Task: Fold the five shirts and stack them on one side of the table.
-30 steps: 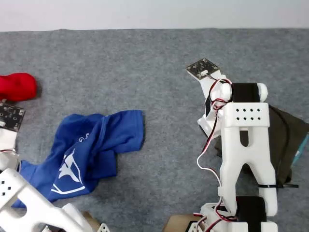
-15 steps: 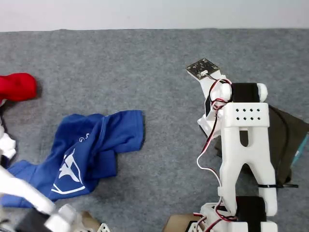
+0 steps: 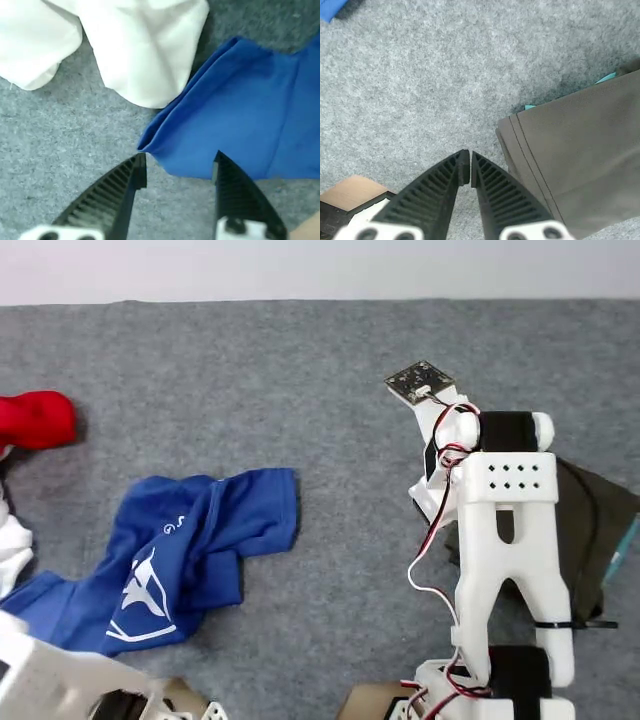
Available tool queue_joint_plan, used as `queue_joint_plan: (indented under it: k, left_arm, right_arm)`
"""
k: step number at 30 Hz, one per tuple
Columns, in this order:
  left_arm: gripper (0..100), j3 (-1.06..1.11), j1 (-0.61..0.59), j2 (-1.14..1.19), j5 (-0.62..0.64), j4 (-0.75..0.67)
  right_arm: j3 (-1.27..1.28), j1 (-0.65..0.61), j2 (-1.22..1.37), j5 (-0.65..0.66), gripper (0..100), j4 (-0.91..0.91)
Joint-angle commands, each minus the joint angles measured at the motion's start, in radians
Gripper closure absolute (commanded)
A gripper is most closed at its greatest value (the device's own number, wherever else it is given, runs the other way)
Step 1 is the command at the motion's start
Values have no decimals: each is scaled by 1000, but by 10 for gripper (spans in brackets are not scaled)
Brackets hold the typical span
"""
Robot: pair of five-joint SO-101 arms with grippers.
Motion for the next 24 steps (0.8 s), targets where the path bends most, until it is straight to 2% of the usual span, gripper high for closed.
queue_joint_plan:
  k: [1,8,14,17,24]
  left_arm:
    - [776,-110,-18,75,-28,3]
    - [776,-249,-15,261,-28,5]
    - [778,-260,-15,367,-28,12]
    - [780,-260,-11,394,-37,61]
    - [867,-260,-6,405,-87,138]
  right_arm:
    - [-11,5,18,9,983,16]
    - [-12,-35,27,8,983,16]
    - [-12,-50,27,8,983,16]
    - [-12,-48,27,8,983,16]
    - [-12,-50,27,8,983,16]
